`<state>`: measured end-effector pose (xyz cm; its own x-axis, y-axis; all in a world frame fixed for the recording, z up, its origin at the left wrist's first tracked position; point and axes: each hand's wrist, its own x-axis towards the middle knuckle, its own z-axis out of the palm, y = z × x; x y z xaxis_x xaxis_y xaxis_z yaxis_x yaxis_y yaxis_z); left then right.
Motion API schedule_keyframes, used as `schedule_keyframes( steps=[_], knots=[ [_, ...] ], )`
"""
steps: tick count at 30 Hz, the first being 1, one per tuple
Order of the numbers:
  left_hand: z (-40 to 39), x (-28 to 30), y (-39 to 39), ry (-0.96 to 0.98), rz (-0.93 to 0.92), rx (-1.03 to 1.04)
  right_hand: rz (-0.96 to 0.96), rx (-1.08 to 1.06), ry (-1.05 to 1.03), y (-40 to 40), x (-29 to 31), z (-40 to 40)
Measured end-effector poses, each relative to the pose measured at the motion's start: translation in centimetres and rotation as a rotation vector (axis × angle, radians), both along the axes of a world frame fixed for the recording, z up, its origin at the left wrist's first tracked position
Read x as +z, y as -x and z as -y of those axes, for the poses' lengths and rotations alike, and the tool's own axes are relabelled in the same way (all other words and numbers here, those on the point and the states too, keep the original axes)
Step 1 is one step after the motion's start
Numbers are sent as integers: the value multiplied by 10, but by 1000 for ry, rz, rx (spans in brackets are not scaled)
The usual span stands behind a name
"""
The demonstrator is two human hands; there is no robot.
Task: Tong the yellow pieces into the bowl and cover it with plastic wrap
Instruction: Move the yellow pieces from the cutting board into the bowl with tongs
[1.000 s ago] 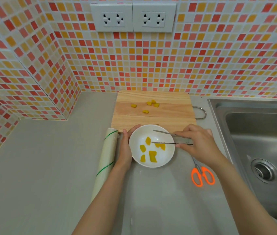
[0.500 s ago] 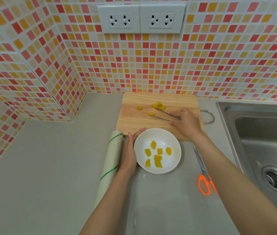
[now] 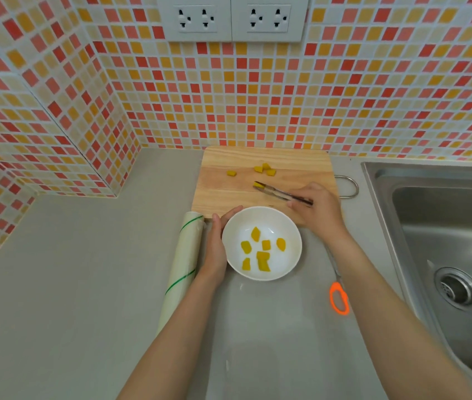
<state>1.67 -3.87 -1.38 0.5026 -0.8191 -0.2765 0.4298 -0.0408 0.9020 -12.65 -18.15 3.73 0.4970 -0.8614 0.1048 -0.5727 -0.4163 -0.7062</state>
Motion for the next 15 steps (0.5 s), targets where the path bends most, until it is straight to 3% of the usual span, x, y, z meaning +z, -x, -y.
schedule_keyframes(
  steps=[2,9,15],
  knots=[
    [1,0,0,5,0,11,13,33,-8,19,6,-13],
    [0,-1,0,4,20,-1,-283,123,130,51,14,-35],
    [1,-1,0,4,1,-3,-87,5,95,45,15,-16]
  ],
)
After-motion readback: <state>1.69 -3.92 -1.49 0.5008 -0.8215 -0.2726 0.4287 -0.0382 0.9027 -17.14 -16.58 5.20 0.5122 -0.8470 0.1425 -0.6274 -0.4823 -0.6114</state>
